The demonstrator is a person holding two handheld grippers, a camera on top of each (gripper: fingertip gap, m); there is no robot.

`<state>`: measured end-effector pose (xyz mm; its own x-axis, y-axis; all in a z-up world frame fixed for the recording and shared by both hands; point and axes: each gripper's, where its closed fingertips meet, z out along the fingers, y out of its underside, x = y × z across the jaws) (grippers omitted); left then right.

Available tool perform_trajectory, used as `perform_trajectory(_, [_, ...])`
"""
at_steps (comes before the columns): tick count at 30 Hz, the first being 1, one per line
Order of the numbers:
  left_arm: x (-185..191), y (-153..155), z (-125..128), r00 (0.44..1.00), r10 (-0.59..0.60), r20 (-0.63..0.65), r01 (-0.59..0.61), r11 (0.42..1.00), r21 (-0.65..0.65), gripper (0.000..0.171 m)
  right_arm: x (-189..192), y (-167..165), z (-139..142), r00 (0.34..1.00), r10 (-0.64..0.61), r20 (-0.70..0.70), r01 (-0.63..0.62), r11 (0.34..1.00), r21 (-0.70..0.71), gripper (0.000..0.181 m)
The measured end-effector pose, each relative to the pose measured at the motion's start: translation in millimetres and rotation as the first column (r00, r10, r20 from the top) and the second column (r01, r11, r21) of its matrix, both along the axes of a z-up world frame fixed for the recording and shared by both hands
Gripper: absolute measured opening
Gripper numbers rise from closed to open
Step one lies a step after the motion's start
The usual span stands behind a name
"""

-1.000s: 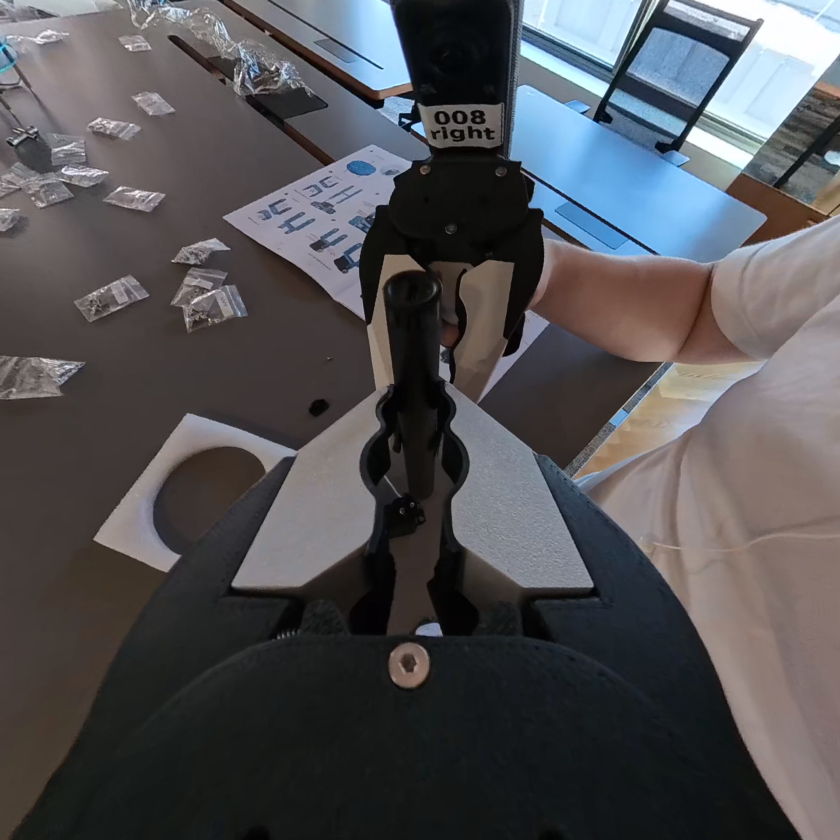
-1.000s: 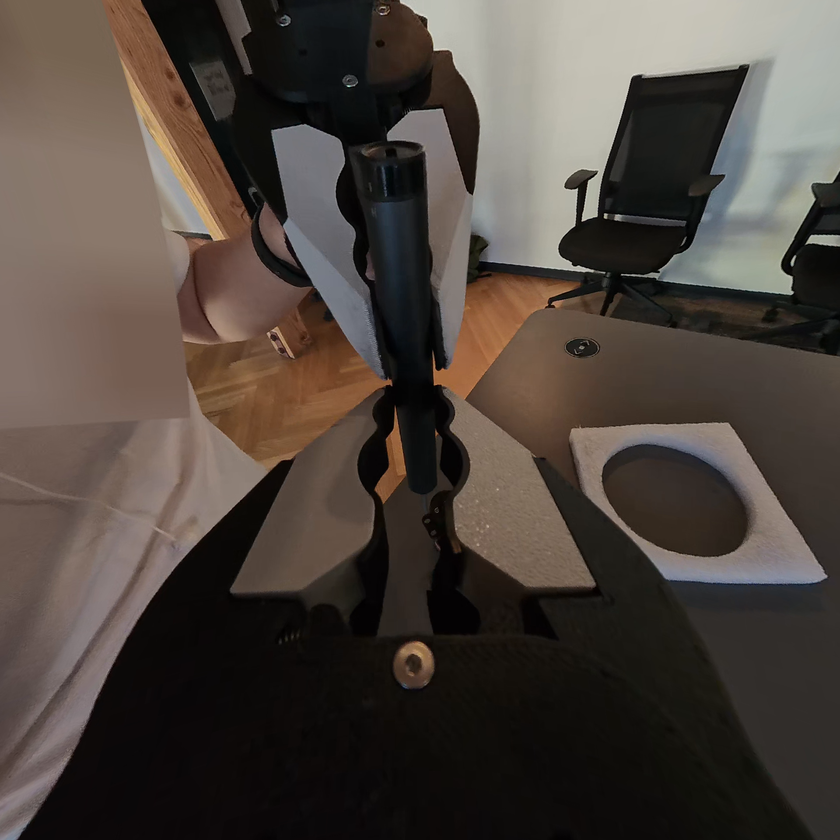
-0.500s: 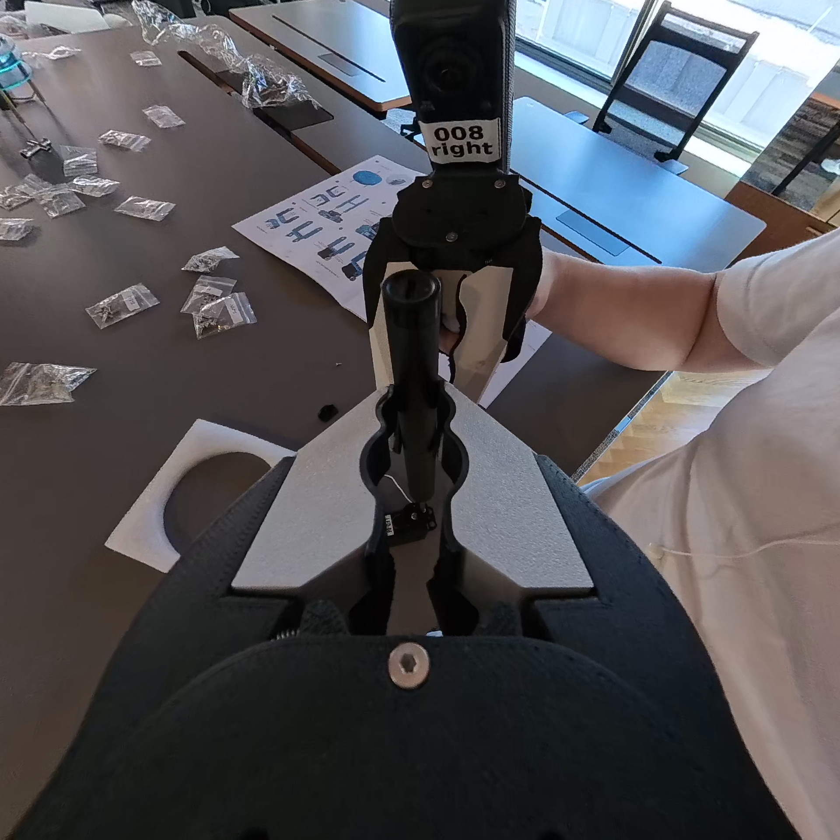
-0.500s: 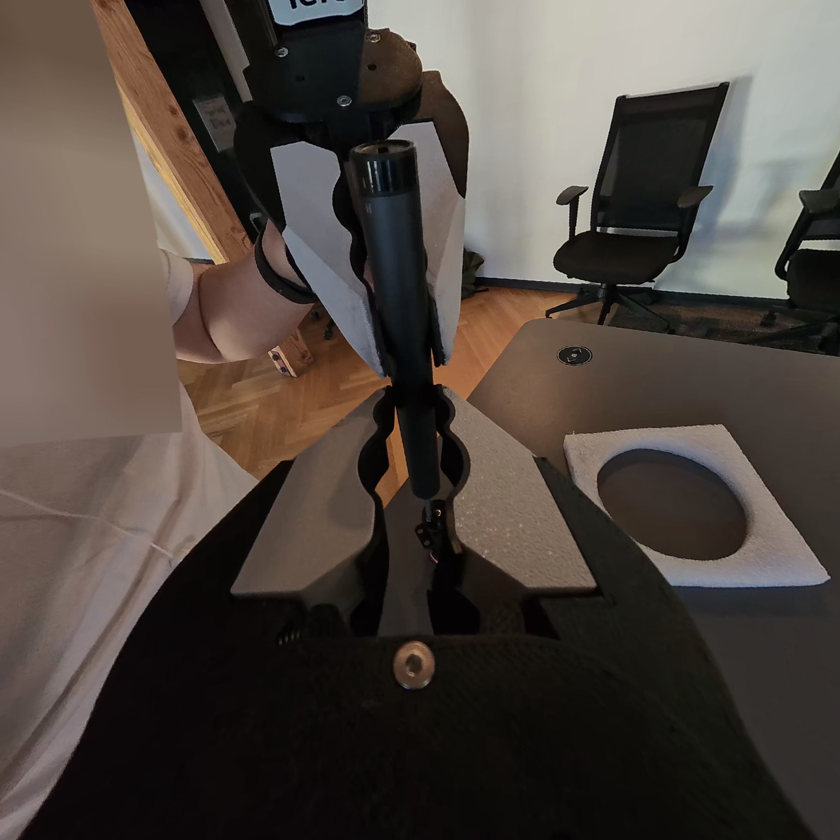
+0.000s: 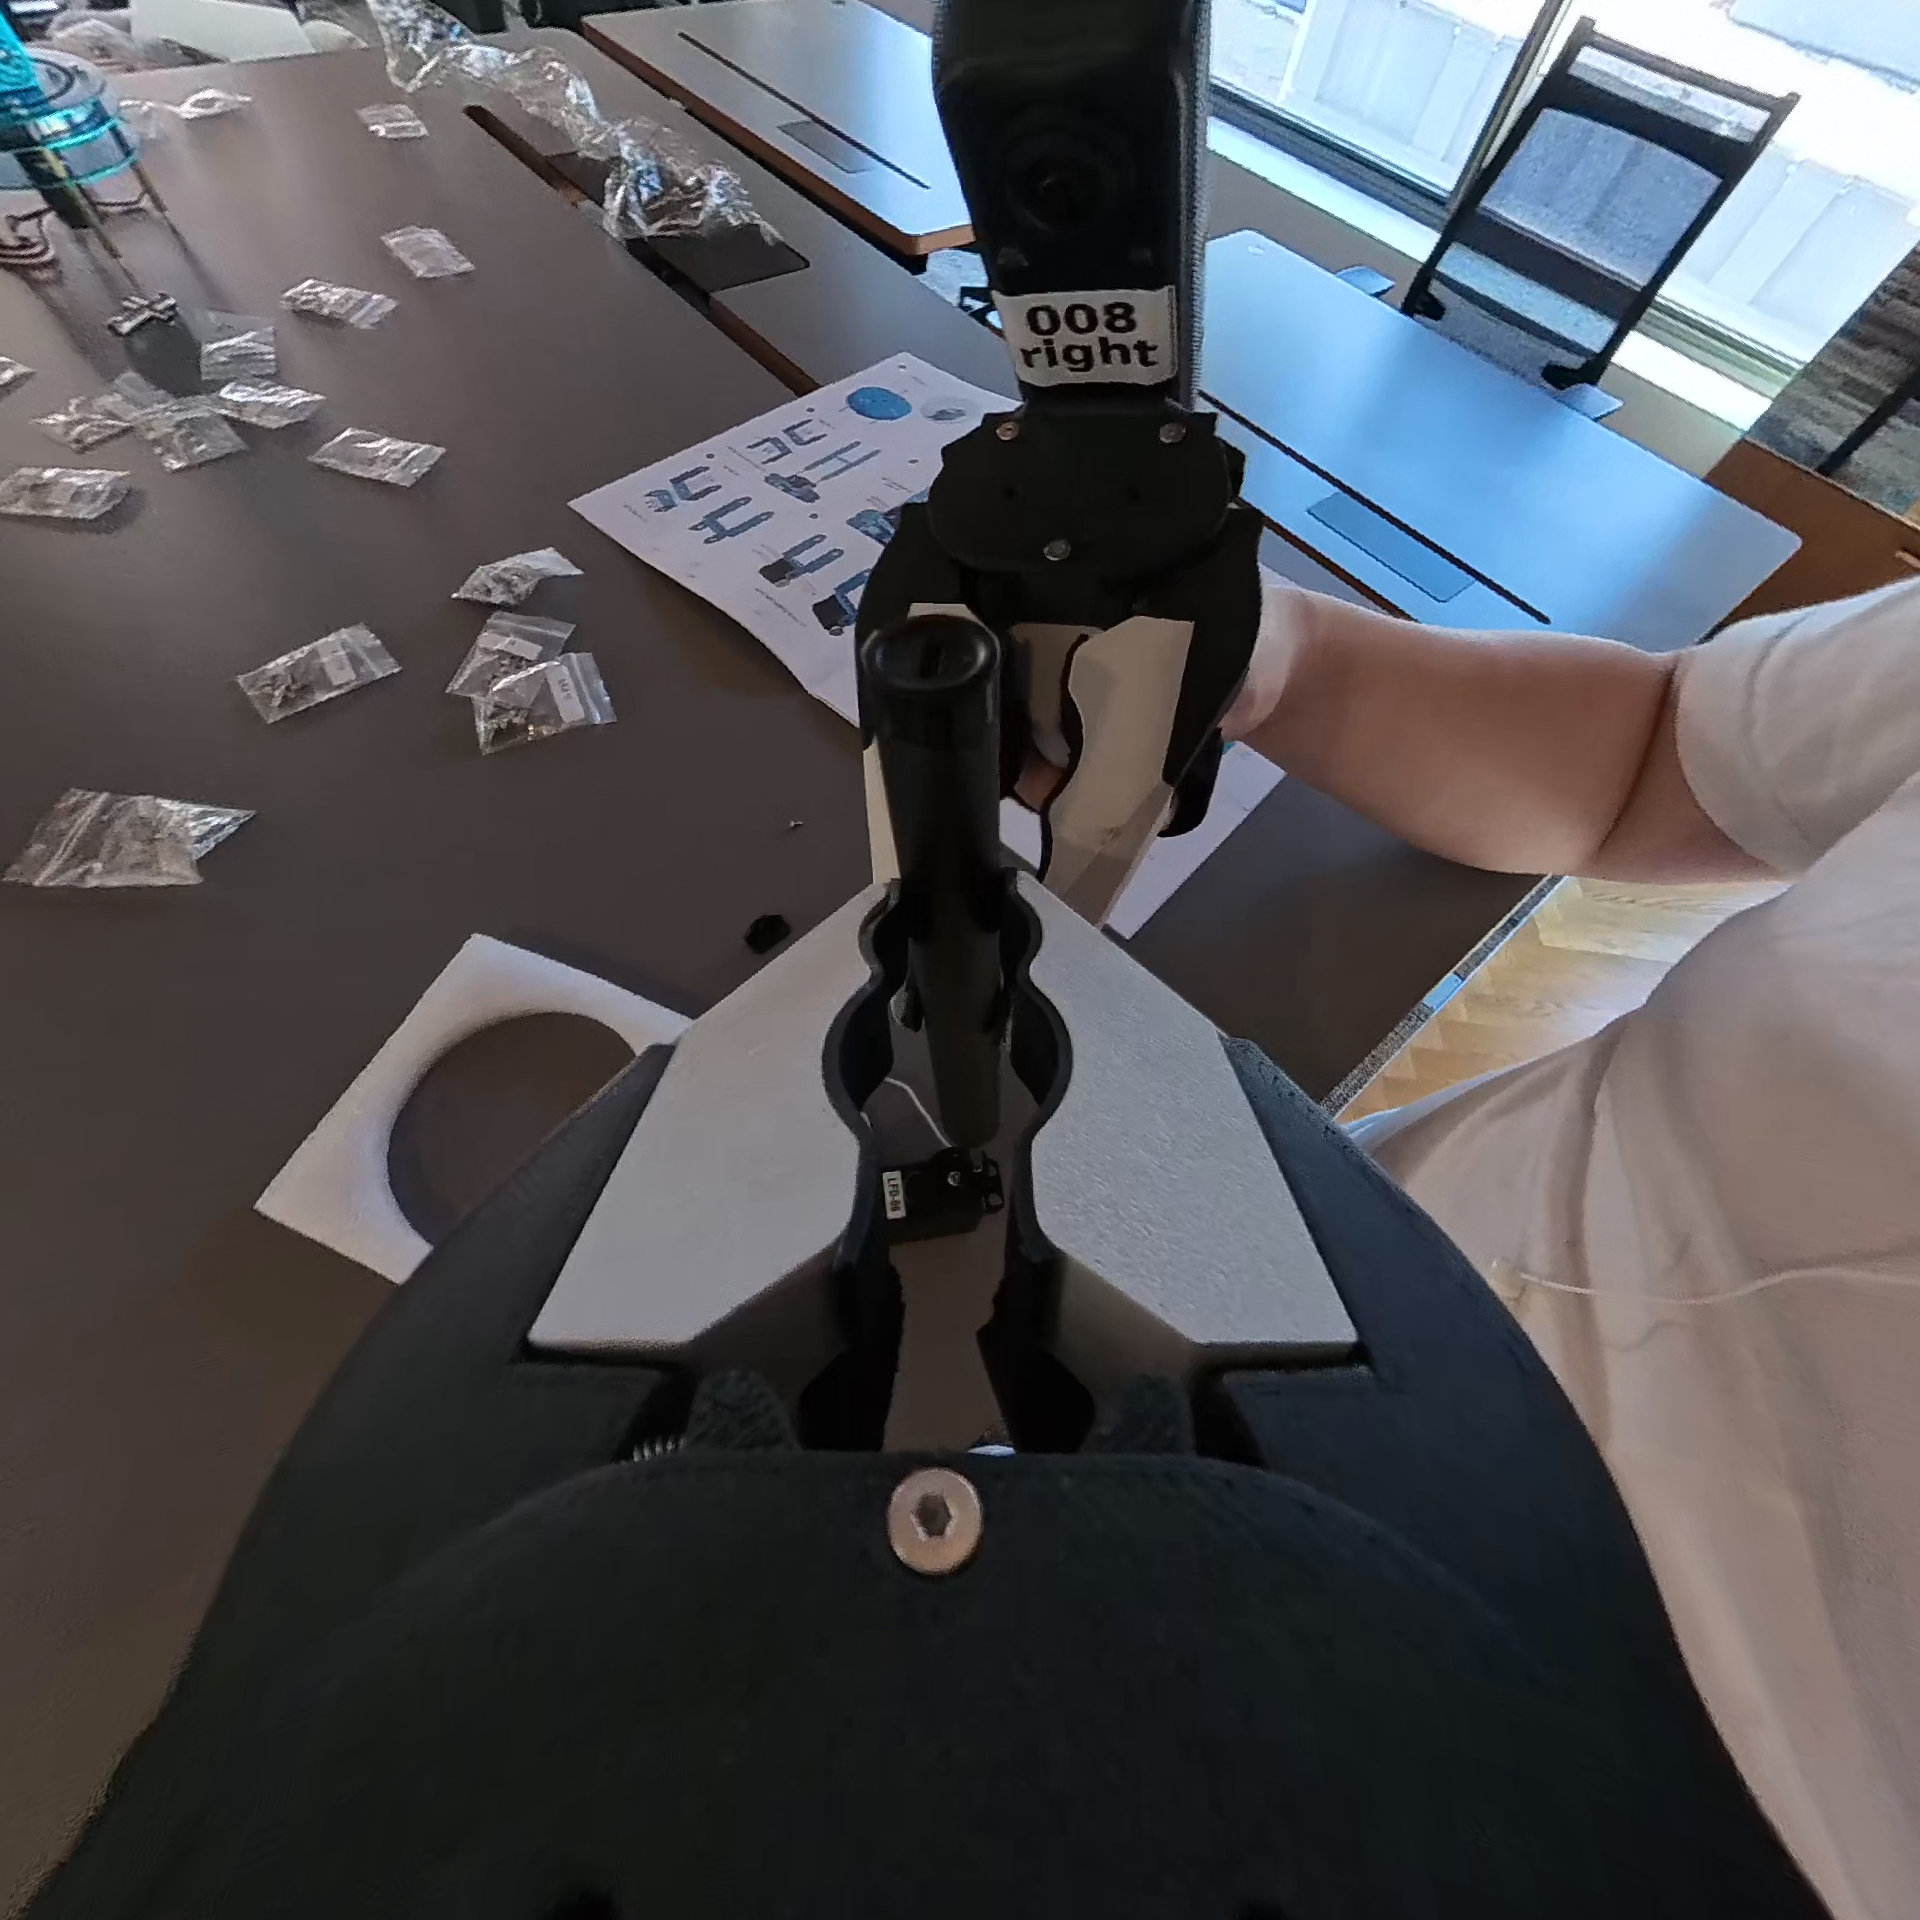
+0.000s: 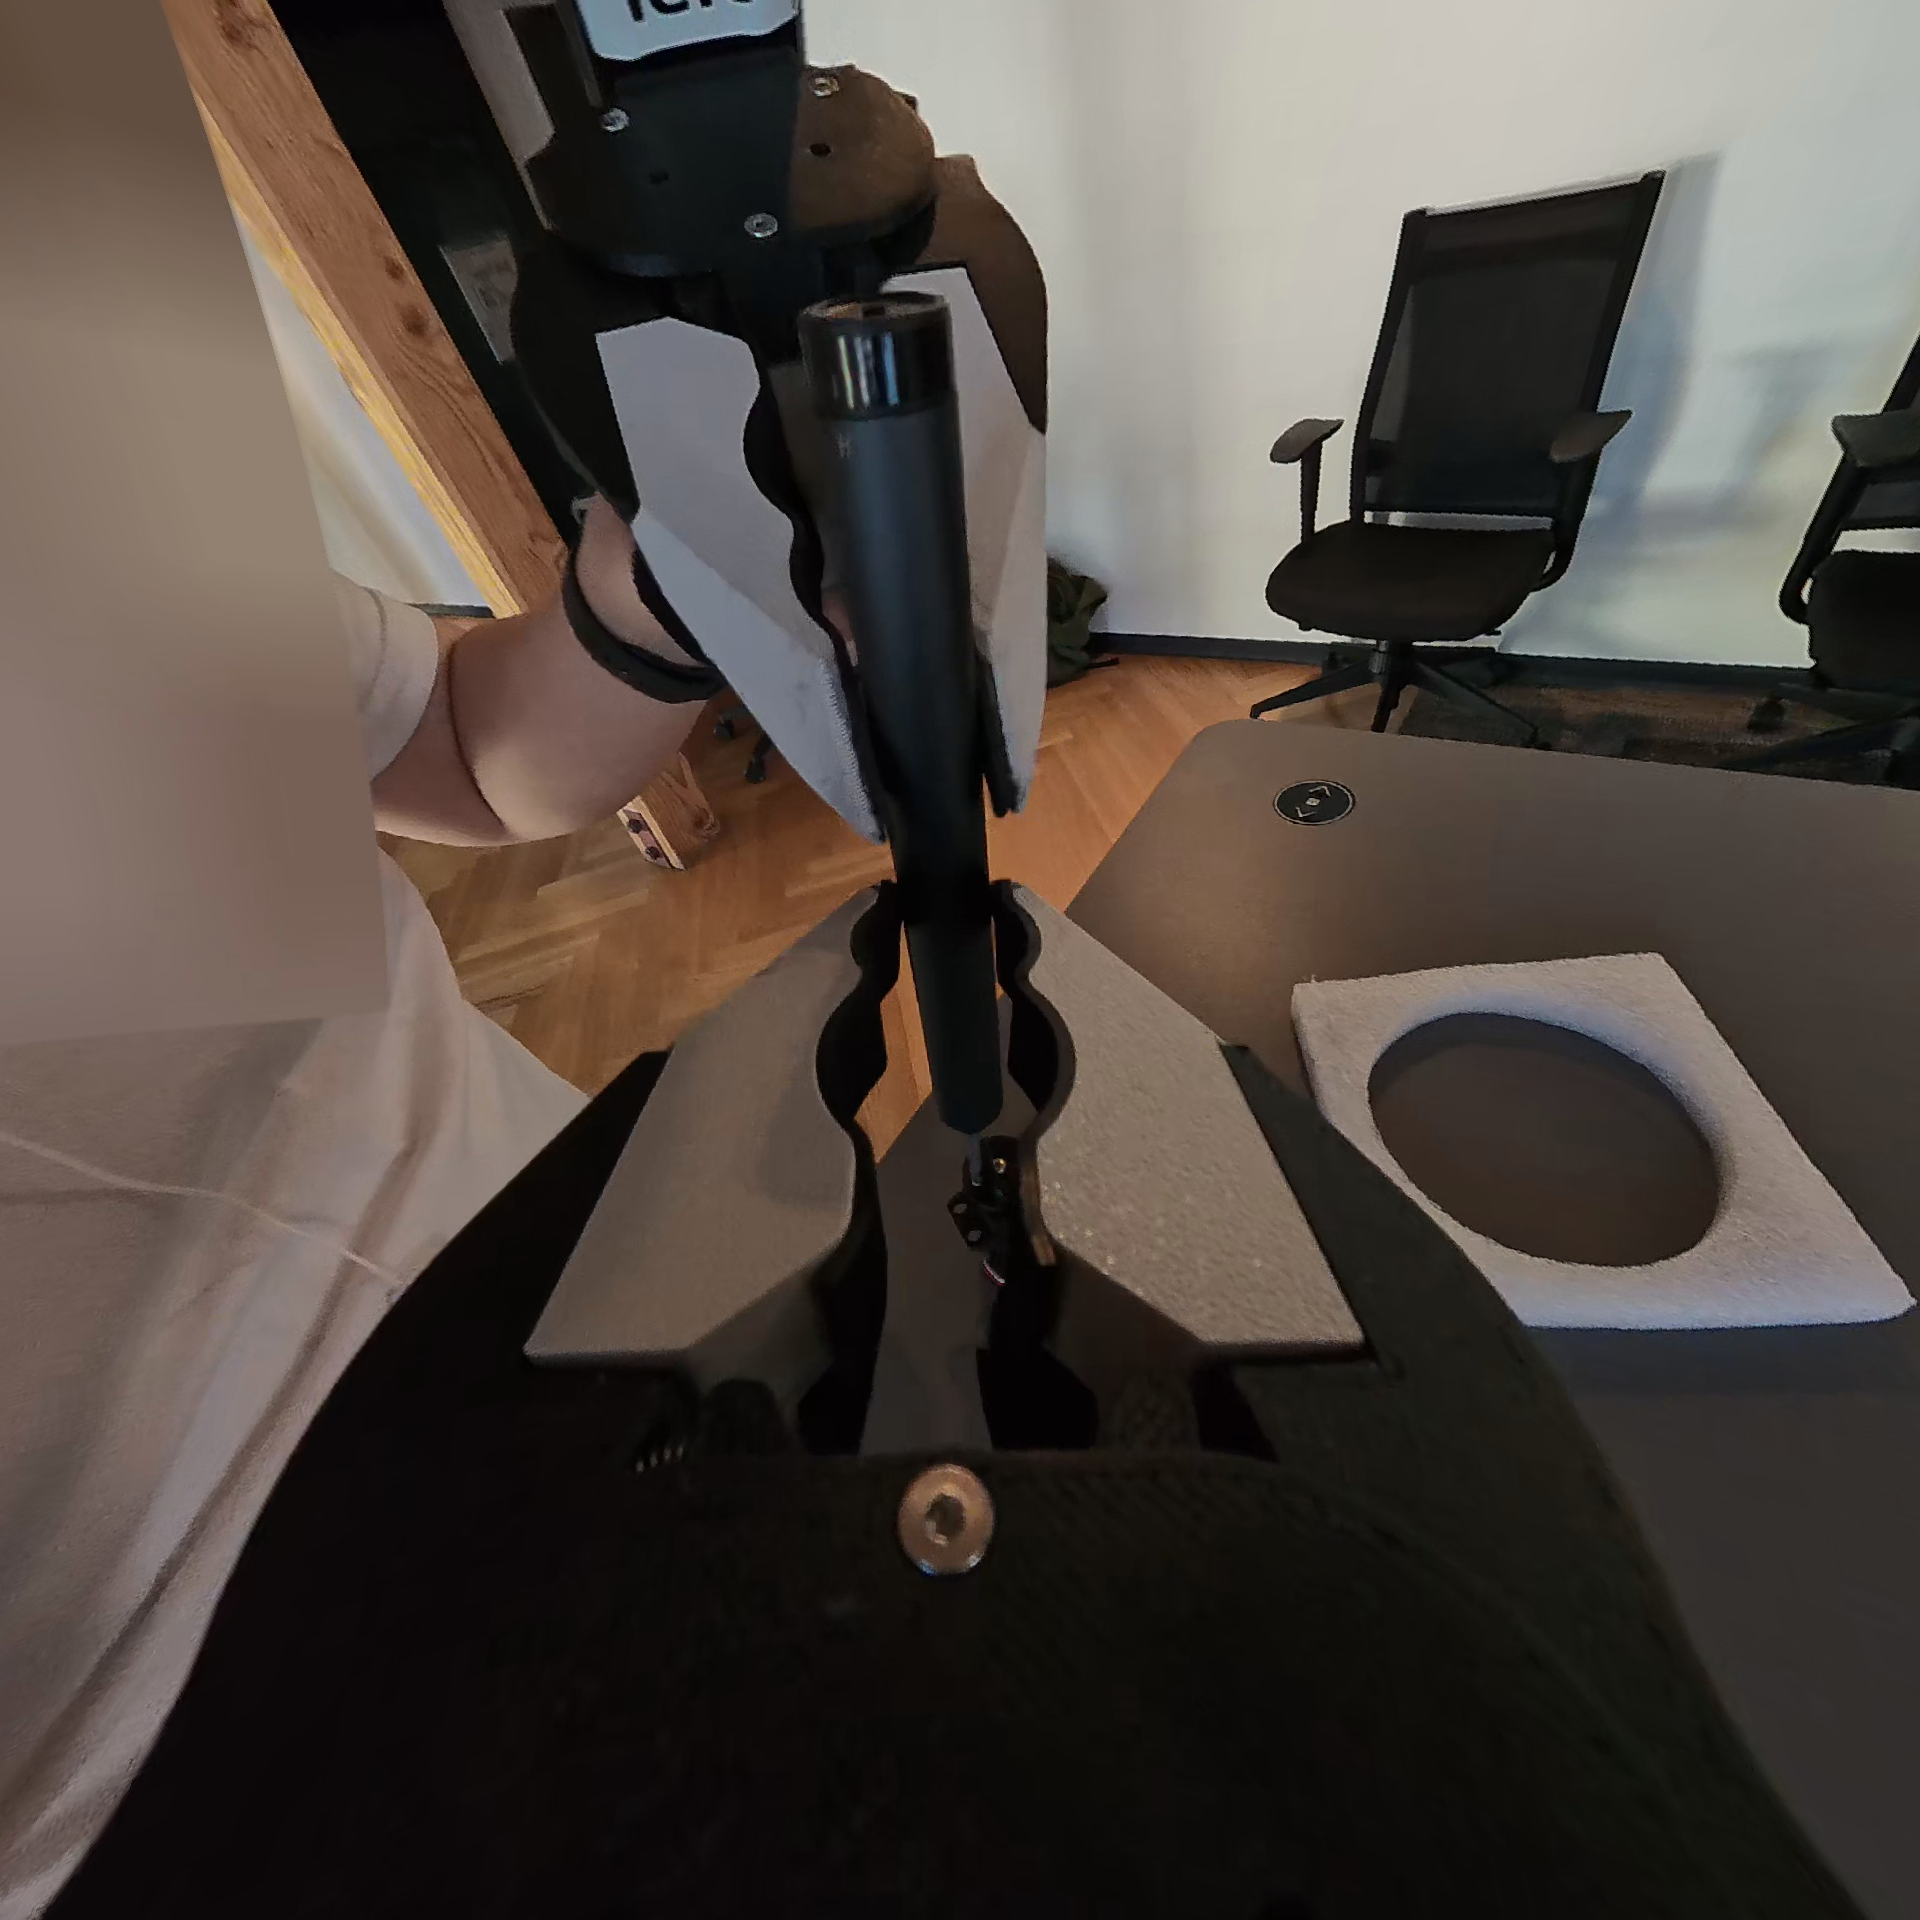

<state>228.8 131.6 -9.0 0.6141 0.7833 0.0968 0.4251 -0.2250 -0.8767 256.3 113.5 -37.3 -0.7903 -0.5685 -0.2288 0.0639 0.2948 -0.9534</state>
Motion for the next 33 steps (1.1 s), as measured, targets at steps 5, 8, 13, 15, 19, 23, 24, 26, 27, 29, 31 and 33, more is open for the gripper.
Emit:
perform_trajectory(5, [1.4, -2.7, 0.0, 0.997, 0.069, 0.015, -0.069, 0.998, 0.004, 0.015, -1.2, 1.6, 1.7, 1.0, 0.01, 0.011, -0.01, 1.0, -0.003, 0.017])
perform_trajectory(8, [4.2, -1.7, 0.4, 0.993, 0.115, 0.005, -0.115, 0.993, -0.013, 0.016, -0.3, 3.6, 2.2, 0.999, 0.043, 0.004, -0.043, 0.999, -0.008, 0.015])
perform_trajectory(13, [6.4, -1.4, 0.7, 0.98, 0.196, -0.019, -0.197, 0.979, -0.043, 0.016, 1.9, 5.6, 3.4, 0.993, 0.108, 0.05, -0.108, 0.994, 0.006, 0.017])
perform_trajectory(15, [6.9, -2.9, 0.6, 0.973, 0.229, -0.006, -0.229, 0.972, -0.047, 0.016, 2.3, 8.0, 6.0, 0.989, 0.126, 0.079, -0.126, 0.992, -0.001, 0.022])
perform_trajectory(19, [8.0, -3.8, 0.3, 0.952, 0.305, 0.008, -0.304, 0.95, -0.075, 0.016, -3.8, 8.7, 7.1, 0.989, 0.121, 0.081, -0.121, 0.993, -0.008, 0.022])
perform_trajectory(23, [8.4, -5.9, 0.1, 0.92, 0.392, 0.0, -0.39, 0.914, -0.113, 0.016, -2.7, 8.0, 5.6, 0.986, 0.149, 0.073, -0.149, 0.989, -0.008, 0.023])
perform_trajectory(24, [7.9, -6.0, 0.0, 0.913, 0.408, -0.004, -0.406, 0.906, -0.117, 0.016, -1.2, 8.1, 5.3, 0.984, 0.163, 0.075, -0.163, 0.987, -0.01, 0.024])
perform_trajectory(26, [6.7, -4.6, 0.1, 0.901, 0.435, -0.003, -0.433, 0.896, -0.103, 0.016, 0.6, 7.5, 6.0, 0.979, 0.183, 0.084, -0.183, 0.983, -0.012, 0.026])
perform_trajectory(27, [6.0, -4.1, 0.1, 0.894, 0.447, -0.003, -0.445, 0.89, -0.096, 0.016, 1.2, 7.1, 7.0, 0.978, 0.191, 0.087, -0.19, 0.982, -0.016, 0.027])
perform_trajectory(29, [4.8, -3.0, 0.3, 0.888, 0.46, -0.012, -0.459, 0.884, -0.089, 0.016, 2.8, 7.1, 9.1, 0.974, 0.21, 0.081, -0.209, 0.978, -0.025, 0.028])
perform_trajectory(31, [3.4, 2.6, 0.4, 0.905, 0.424, -0.034, -0.425, 0.9, -0.092, 0.016, 3.8, 7.2, 9.9, 0.973, 0.223, 0.063, -0.221, 0.975, -0.03, 0.028])
perform_trajectory(33, [1.3, 6.5, 0.2, 0.928, 0.368, -0.05, -0.371, 0.924, -0.092, 0.016, 4.4, 7.3, 11.1, 0.972, 0.229, 0.05, -0.228, 0.973, -0.033, 0.027])
